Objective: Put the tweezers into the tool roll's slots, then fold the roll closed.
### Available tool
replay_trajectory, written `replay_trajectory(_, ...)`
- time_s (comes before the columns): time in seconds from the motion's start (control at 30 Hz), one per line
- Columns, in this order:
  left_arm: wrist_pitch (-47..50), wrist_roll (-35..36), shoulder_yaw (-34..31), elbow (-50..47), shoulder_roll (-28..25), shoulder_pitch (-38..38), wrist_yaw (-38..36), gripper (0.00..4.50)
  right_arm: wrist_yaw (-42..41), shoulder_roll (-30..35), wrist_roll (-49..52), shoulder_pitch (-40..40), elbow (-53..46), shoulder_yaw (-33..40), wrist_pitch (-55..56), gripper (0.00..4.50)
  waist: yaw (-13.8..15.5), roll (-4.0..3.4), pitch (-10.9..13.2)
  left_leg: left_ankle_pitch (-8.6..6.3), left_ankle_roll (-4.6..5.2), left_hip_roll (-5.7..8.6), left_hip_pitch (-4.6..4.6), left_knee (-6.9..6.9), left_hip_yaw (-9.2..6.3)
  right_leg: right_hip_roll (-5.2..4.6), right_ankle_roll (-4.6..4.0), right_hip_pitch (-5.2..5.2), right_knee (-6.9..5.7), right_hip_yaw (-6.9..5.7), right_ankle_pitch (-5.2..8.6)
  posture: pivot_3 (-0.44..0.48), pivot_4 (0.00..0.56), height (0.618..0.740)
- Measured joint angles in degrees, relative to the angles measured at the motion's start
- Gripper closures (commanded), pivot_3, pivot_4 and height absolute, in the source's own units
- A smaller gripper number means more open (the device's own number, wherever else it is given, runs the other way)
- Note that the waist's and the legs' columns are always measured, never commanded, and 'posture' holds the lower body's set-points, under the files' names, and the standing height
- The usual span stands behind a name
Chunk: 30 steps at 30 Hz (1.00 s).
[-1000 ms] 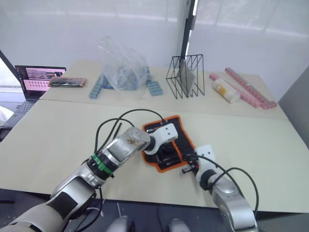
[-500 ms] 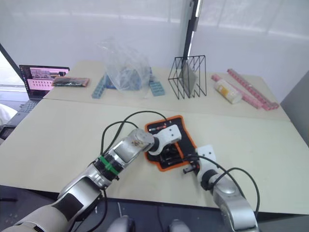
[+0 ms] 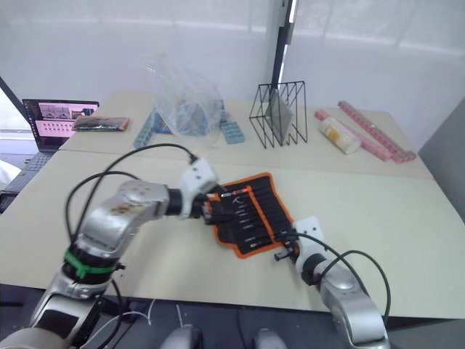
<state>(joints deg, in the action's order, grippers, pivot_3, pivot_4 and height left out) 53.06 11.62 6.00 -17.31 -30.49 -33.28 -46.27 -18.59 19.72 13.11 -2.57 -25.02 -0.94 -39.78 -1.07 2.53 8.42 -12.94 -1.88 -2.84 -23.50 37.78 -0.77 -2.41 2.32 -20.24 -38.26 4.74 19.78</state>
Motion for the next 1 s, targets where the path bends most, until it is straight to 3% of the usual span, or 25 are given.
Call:
replay_trajectory(0.1,-2.38,0.03,-5.92,-0.50,-3.67,7.22,1.61,0.05,-0.51,0.53,0.01,0.06,0.28,0.40,0.00,4.50,0.07,0.02,0.00,0.00,0.00,0.01,0.01,-0.01,0.00,-0.04,-0.01,0.01,0.01,-0.02,0.00,0.000,0.150,0.689)
replay_trajectory(0.2,-5.81,0.92,-13.19,-2.98,-4.11,17.55,2.92,0.05,-1.21,0.87,0.07,0.51,1.14,0.23,0.01,4.50,-0.05,0.06,0.00,-0.04,-0.04,-0.04,0.11,-0.01,-0.01,-0.14,-0.05,0.07,0.03,-0.02,-0.03,0.000,0.150,0.689)
replay_trajectory(0.3,-7.00,2.98,-23.39,-4.77,-3.02,31.23,4.68,0.05,-2.12,1.81,0.46,0.13,1.29,0.85,0.20,4.50,-0.03,0.14,0.04,-0.09,-0.09,-0.12,0.06,-0.02,-0.40,-0.18,-0.08,-0.01,0.03,-0.12,-0.04,0.000,0.150,0.689)
replay_trajectory(0.5,-15.28,7.33,-36.51,-9.60,0.23,47.26,4.62,0.05,-2.46,2.50,0.47,-0.23,1.99,1.55,0.24,4.50,0.71,0.24,-0.03,-0.25,-0.38,-0.02,0.20,-0.02,-0.63,-1.08,-0.23,0.06,0.22,-0.74,0.00,0.000,0.150,0.689)
replay_trajectory(0.73,-23.36,11.45,-43.97,-10.01,1.65,57.26,2.05,0.05,-2.77,3.32,0.66,-0.83,1.58,1.85,0.24,4.50,1.20,0.26,-0.05,-0.28,-0.42,-0.04,0.10,-0.02,-0.70,-1.17,-0.66,0.02,0.25,-0.79,0.24,0.000,0.150,0.689)
replay_trajectory(1.0,-29.24,12.75,-45.42,-9.95,1.05,62.52,0.17,0.05,-3.28,3.62,0.65,-0.89,1.49,1.85,0.25,4.50,1.25,0.26,-0.05,-0.27,-0.39,-0.05,0.03,-0.02,-0.72,-1.16,-0.75,-0.01,0.27,-0.80,0.29,0.000,0.150,0.689)
